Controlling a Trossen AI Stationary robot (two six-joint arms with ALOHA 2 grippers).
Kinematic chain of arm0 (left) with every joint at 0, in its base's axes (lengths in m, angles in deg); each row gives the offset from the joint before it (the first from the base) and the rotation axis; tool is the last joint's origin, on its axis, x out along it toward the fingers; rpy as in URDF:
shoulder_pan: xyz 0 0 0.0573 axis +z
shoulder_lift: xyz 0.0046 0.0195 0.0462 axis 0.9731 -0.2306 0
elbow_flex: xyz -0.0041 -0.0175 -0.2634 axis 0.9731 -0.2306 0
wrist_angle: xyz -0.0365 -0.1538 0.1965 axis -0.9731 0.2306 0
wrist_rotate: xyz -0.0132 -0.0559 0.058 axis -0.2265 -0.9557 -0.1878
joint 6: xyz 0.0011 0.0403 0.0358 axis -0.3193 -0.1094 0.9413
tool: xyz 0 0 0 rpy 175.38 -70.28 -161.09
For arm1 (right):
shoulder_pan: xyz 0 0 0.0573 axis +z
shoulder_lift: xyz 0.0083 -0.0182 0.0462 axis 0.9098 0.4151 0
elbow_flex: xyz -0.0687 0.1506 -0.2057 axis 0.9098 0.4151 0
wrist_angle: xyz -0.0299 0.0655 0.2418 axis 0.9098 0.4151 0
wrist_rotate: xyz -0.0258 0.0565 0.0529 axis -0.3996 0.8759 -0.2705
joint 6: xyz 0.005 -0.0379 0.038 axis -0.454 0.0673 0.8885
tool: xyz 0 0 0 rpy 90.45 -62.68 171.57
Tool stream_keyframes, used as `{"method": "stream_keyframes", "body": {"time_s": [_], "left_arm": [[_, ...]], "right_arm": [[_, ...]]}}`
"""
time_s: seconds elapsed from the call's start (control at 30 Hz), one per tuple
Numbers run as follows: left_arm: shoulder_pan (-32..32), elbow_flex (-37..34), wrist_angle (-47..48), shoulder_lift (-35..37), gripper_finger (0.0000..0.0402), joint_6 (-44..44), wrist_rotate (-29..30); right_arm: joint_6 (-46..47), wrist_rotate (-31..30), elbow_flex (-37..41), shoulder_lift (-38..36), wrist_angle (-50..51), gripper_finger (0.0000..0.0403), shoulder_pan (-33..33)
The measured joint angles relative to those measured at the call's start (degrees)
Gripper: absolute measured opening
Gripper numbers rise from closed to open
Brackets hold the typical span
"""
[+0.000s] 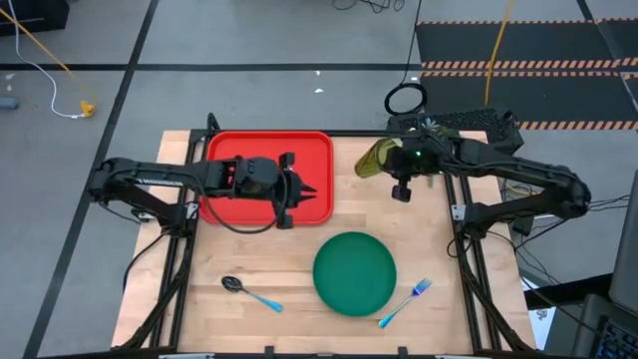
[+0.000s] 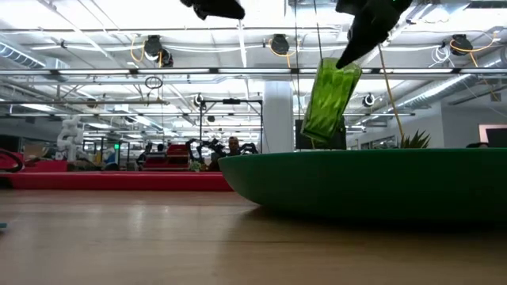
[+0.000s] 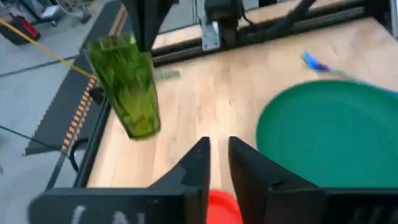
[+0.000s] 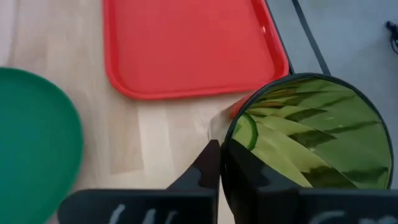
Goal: Pick and place plate/cup/fork/spoon on tray
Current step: Put the green cup on the top left of the red tray
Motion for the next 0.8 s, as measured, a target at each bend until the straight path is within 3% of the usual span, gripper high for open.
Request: {"method": "stream_keyframes", "body": {"time_s": [0.33,0.8], "left_arm": [[0.02,0.11,-2.05,-3.58,0.0188,-1.92,3.47],[0.02,0.07,-1.95,-5.56,0.0266,-5.08,5.03]], "right_arm": [[0.34,-0.02,1.65,-0.51,-8.07,0.0002,5.79],[0.34,-0.13,13.73,-0.98,-30.97,0.0002,8.54]]}}
